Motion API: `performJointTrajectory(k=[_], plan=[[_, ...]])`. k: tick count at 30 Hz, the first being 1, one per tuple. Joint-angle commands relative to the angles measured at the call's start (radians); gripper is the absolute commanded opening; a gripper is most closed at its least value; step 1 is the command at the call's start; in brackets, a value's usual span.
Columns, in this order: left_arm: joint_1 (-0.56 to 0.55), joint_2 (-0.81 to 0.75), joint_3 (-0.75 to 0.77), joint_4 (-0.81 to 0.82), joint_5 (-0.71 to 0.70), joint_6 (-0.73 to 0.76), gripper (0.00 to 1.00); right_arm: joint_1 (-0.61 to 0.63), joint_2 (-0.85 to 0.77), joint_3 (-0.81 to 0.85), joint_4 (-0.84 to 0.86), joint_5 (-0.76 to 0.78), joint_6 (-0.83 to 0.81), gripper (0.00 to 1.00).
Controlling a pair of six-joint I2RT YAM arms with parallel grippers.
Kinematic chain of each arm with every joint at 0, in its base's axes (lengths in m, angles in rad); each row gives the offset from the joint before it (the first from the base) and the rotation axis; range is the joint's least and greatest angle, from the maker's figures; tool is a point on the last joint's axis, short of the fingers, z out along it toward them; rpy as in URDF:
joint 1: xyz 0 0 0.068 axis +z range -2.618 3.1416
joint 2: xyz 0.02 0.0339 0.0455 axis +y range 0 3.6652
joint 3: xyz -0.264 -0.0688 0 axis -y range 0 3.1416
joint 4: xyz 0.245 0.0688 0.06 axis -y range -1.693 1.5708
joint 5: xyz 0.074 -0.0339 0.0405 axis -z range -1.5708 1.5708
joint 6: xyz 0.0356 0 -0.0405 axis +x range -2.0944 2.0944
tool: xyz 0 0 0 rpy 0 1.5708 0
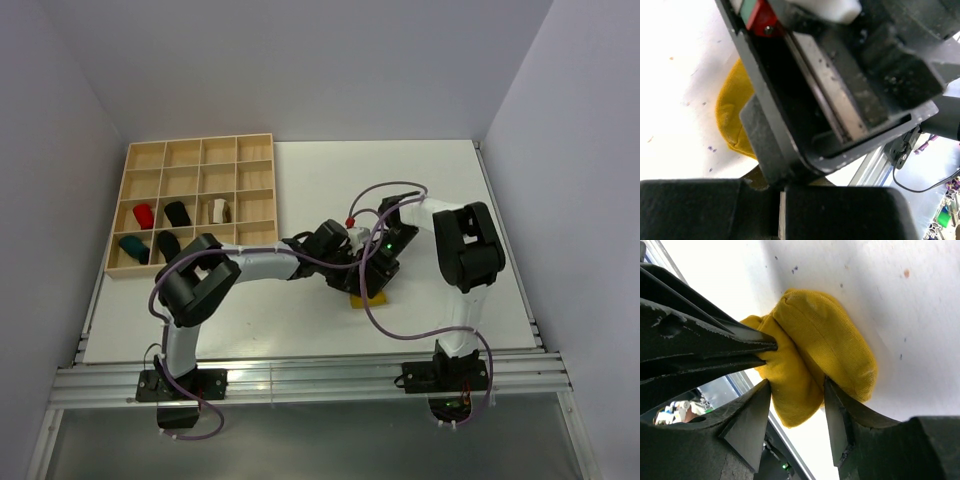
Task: Roll the socks
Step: Roll the sock at the center of the board.
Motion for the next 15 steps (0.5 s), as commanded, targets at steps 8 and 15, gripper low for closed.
performJointTrajectory(k=[8,15], plan=[[0.029,0.124,0.065,-0.245,0.023,-0.104,0.0,-0.091,-0.163,-0.049,0.076,-0.117,-0.158,0.59],[0.038,0.142,0.105,-0.303,0.012,-0.095,0.0,-0.167,-0.123,0.0,-0.028,-0.179,-0.21,0.6]])
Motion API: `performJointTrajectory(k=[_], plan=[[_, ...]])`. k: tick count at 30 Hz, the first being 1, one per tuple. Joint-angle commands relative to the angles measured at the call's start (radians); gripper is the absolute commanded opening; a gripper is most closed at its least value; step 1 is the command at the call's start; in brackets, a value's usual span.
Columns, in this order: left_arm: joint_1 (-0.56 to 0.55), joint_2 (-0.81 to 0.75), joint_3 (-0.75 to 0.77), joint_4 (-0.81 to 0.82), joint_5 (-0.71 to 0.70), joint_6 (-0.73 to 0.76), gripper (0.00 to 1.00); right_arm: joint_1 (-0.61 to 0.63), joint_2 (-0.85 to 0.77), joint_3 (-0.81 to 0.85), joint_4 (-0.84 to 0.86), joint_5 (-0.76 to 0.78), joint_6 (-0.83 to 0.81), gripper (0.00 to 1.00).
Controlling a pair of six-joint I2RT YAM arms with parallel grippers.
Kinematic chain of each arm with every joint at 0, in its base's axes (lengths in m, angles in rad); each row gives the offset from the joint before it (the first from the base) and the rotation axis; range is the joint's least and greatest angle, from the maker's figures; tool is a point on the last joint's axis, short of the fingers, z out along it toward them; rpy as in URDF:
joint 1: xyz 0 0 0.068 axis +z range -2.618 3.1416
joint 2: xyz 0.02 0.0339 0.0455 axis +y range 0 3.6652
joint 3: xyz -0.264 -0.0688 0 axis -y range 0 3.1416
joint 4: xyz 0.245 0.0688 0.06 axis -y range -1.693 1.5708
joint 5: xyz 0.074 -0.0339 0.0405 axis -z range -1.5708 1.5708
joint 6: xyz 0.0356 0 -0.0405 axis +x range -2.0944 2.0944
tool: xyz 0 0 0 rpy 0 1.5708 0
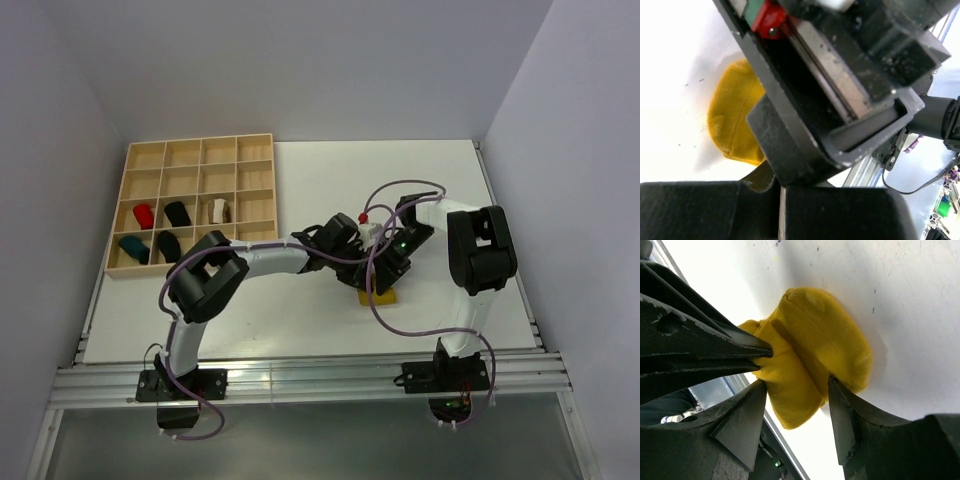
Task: Roll the socks
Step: Roll the sock at the center of the board.
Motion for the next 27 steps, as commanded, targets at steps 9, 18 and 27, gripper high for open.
performJointTrajectory(k=[9,18,27], plan=[[0.041,0.07,-0.038,-0.243,-0.069,-0.144,0.0,-0.103,-0.003,0.092,-0.037,-0.181,-0.109,0.6],[0.038,0.087,-0.003,-0.298,-0.038,-0.139,0.0,-0.132,-0.037,0.073,0.018,-0.188,-0.082,0.58],[0.055,0.168,0.086,-0.41,0.072,-0.139,0.0,-0.221,-0.193,0.006,0.103,-0.179,-0.137,0.56]])
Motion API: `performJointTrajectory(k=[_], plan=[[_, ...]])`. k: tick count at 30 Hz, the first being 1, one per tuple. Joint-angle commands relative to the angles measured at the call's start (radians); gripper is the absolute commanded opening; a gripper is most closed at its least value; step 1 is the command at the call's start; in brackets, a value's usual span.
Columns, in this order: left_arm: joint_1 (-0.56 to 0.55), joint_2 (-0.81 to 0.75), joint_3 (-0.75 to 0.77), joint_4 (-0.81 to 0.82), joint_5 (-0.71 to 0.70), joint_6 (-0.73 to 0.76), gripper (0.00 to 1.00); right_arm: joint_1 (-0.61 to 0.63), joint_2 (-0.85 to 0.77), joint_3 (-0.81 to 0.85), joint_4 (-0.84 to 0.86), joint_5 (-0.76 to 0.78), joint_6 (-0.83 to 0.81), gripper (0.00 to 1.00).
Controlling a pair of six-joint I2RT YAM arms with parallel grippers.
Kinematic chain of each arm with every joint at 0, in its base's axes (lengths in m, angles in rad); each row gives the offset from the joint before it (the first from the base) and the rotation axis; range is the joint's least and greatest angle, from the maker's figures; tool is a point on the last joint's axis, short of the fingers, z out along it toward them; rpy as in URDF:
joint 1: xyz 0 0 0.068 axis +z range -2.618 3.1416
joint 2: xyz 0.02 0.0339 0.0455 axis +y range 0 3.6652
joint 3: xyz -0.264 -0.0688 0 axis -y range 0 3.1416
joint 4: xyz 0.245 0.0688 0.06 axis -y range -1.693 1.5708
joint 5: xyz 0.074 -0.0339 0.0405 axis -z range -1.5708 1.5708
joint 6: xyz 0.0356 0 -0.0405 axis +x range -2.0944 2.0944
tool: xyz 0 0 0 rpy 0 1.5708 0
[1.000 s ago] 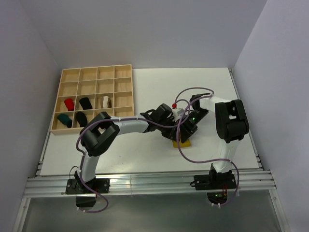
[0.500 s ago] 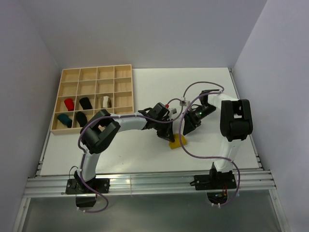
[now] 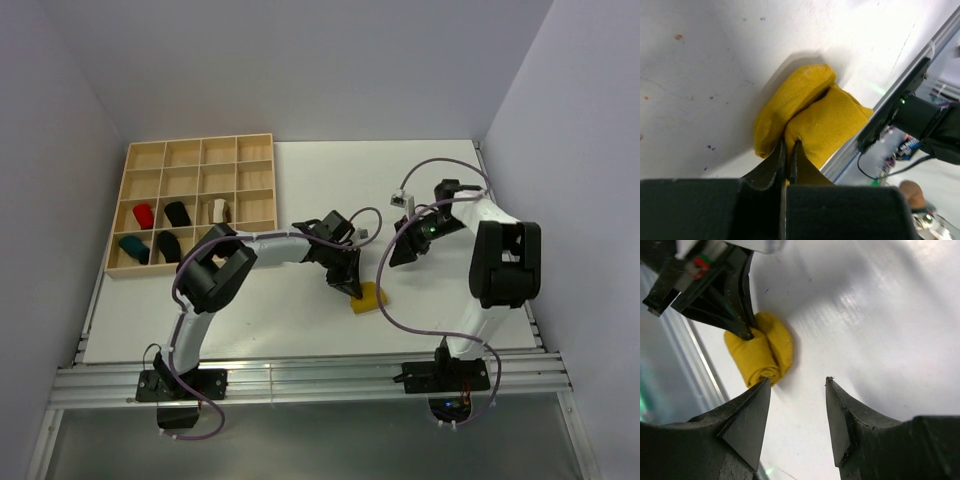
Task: Roll the socks
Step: Roll the sock at the center of the board.
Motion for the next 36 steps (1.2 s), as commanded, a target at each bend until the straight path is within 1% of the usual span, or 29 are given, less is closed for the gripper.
performJointTrajectory(k=[1,5,9,11,12,14,19,20,24,36], plan=[[0.004,0.091,0.003,-0.193,-0.017,0.034,0.01,-0.016,-0.142,-0.057,0.063,-0.01,-0.05,0.56],[0.015,0.115,0.041,-0.256,-0.009,0.057,0.0,-0.013,-0.274,-0.155,0.132,0.02,-0.101,0.57],[0.021,0.126,0.064,-0.286,-0.001,0.068,0.0,0.016,-0.397,-0.273,0.149,0.059,-0.217,0.6],[0.024,0.134,0.069,-0.286,0.011,0.063,0.0,0.042,-0.457,-0.309,0.155,0.072,-0.254,0.61],[0.025,0.137,0.072,-0.289,0.012,0.063,0.0,0.074,-0.477,-0.339,0.163,0.072,-0.27,0.61],[0.026,0.148,0.082,-0.291,0.017,0.063,0.0,0.114,-0.523,-0.368,0.201,0.076,-0.265,0.64],[0.027,0.169,0.098,-0.302,0.028,0.063,0.0,0.242,-0.577,-0.441,0.274,0.121,-0.227,0.66],[0.027,0.174,0.101,-0.305,0.028,0.065,0.0,0.286,-0.582,-0.447,0.287,0.135,-0.219,0.67],[0.027,0.186,0.116,-0.317,0.032,0.073,0.0,0.369,-0.589,-0.476,0.324,0.179,-0.192,0.67],[0.029,0.221,0.15,-0.322,0.058,0.079,0.0,0.477,-0.583,-0.528,0.407,0.254,-0.15,0.68]])
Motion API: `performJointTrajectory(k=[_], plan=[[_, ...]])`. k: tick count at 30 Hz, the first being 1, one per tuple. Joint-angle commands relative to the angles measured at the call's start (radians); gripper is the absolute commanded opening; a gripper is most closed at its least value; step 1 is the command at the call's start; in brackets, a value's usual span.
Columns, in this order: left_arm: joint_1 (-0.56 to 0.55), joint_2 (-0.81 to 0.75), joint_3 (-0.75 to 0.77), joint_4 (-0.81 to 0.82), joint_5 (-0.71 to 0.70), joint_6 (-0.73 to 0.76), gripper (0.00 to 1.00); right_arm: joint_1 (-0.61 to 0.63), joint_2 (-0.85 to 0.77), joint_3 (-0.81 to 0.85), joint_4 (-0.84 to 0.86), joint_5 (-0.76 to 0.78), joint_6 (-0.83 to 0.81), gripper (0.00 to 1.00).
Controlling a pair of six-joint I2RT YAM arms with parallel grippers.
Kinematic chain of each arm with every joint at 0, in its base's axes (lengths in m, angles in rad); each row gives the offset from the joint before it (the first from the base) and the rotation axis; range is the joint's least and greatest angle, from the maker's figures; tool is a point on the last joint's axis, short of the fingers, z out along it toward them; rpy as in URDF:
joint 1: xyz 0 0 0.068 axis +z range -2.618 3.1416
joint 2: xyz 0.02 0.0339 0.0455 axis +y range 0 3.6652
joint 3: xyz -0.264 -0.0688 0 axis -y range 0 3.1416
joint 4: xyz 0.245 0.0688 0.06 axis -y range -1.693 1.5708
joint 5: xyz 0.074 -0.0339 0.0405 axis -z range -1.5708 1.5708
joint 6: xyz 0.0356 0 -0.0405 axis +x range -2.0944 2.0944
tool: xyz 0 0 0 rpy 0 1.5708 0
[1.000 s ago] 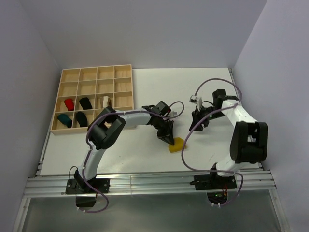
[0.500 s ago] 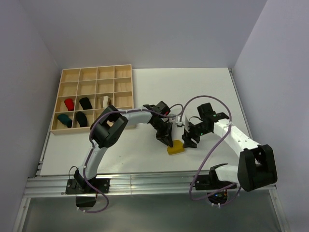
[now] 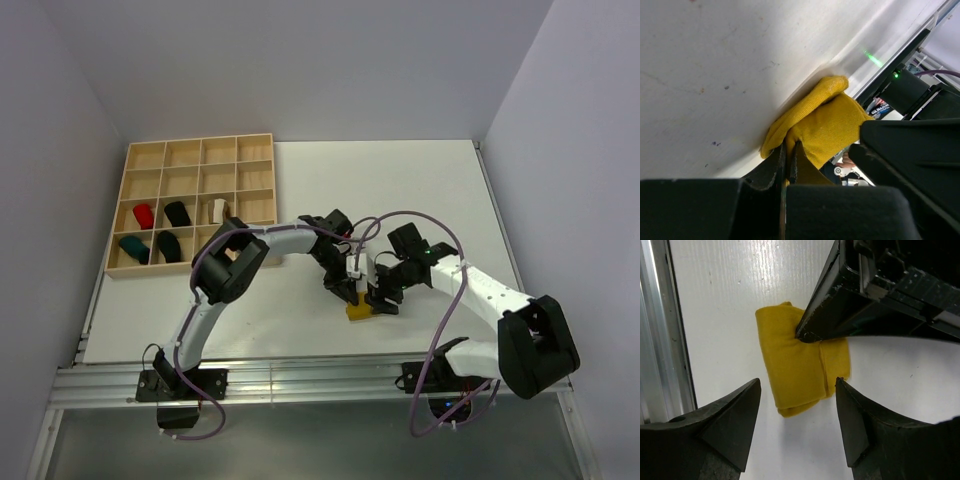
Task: Roll the socks
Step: Roll the sock at the center of the board.
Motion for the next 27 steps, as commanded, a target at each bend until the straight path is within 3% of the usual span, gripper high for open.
performJointTrajectory(k=[1,10,13,15,17,27], plan=[[-0.009,0.076,-0.011,-0.048,-0.147,0.066,0.0,0.033,-0.017,-0.026,0.07,0.035,0.027,0.69],[-0.003,0.084,-0.011,-0.037,-0.126,0.066,0.0,0.074,0.031,-0.045,0.113,0.091,0.062,0.64],[0.0,0.079,-0.022,-0.014,-0.113,0.052,0.0,0.074,0.063,-0.043,0.132,0.096,0.085,0.58],[0.003,0.067,-0.04,0.006,-0.106,0.032,0.0,0.074,0.08,-0.045,0.142,0.111,0.109,0.48],[0.007,0.055,-0.059,0.05,-0.095,-0.004,0.0,0.073,0.111,-0.029,0.133,0.105,0.129,0.38],[0.053,-0.108,-0.327,0.479,-0.037,-0.296,0.21,0.053,0.233,0.054,0.032,0.067,0.148,0.3]])
